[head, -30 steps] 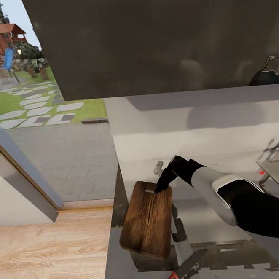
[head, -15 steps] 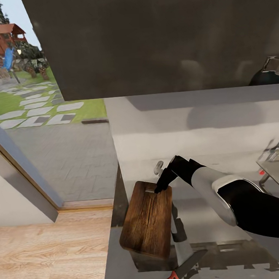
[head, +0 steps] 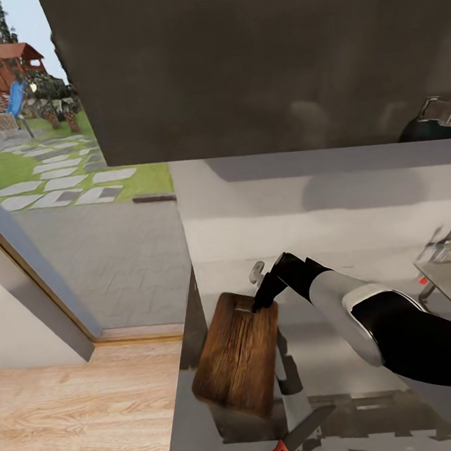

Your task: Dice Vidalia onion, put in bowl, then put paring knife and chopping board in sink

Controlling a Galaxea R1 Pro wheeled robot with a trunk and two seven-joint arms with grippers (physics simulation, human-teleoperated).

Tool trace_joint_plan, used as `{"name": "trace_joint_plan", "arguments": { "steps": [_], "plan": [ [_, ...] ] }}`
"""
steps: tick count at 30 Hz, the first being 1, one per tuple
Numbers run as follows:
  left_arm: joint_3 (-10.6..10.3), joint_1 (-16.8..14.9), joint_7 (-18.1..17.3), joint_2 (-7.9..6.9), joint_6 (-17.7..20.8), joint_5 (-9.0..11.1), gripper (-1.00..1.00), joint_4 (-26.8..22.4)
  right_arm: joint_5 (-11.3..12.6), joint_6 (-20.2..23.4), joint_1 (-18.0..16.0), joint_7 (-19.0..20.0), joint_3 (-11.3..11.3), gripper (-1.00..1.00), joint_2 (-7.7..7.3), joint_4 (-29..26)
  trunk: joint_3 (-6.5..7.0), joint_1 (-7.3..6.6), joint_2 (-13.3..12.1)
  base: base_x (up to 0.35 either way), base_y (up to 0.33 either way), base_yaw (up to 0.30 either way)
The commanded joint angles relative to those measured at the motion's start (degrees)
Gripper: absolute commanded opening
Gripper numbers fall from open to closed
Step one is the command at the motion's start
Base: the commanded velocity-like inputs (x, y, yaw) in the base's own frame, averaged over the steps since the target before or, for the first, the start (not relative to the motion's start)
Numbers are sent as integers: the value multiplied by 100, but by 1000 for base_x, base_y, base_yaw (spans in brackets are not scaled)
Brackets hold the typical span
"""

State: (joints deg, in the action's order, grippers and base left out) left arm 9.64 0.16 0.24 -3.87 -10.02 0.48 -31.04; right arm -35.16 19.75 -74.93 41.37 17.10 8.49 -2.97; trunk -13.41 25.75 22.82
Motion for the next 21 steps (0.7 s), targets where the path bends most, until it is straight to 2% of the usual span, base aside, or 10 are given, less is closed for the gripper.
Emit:
{"name": "trace_joint_plan", "arguments": {
  "steps": [1,21],
  "plan": [
    [2,2,2,1,-8,5,100,-8,43,45,-2,20,39,-100,2,-11,-1,4,10,0,0,0],
    [2,2,2,1,-9,5,100,-8,46,54,-3,27,31,-100,-5,-16,179,4,10,0,0,0]
  ]
}}
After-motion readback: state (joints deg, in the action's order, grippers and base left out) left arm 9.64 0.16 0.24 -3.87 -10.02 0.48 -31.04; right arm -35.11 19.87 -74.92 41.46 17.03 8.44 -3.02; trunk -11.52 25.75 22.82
